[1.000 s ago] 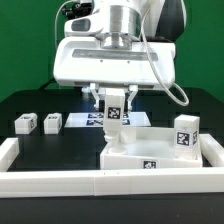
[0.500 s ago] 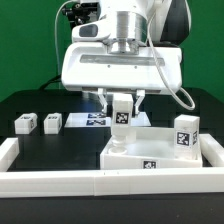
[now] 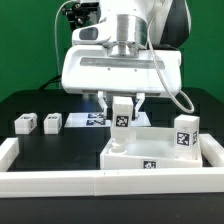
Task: Assemble square table
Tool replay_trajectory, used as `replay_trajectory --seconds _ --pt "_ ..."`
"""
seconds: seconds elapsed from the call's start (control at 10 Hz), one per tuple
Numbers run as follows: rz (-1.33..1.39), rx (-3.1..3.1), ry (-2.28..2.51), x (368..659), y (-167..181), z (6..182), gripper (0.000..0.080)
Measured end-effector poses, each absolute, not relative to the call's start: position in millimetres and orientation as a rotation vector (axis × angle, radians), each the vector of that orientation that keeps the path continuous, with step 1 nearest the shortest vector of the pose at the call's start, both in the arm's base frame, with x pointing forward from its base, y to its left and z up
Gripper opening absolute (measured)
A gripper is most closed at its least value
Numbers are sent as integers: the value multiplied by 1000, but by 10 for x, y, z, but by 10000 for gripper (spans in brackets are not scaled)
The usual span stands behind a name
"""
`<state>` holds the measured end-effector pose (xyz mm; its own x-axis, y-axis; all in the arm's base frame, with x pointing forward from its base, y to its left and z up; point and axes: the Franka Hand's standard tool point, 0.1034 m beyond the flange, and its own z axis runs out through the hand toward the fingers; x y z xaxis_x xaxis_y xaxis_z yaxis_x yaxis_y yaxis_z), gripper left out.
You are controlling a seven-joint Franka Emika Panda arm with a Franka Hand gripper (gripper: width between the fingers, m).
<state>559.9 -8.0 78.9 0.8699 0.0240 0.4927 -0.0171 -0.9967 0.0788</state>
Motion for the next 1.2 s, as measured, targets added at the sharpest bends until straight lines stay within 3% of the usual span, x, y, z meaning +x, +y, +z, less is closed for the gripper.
replay_trajectory --seconds 1.2 --pt "778 2956 37 5598 -35 695 288"
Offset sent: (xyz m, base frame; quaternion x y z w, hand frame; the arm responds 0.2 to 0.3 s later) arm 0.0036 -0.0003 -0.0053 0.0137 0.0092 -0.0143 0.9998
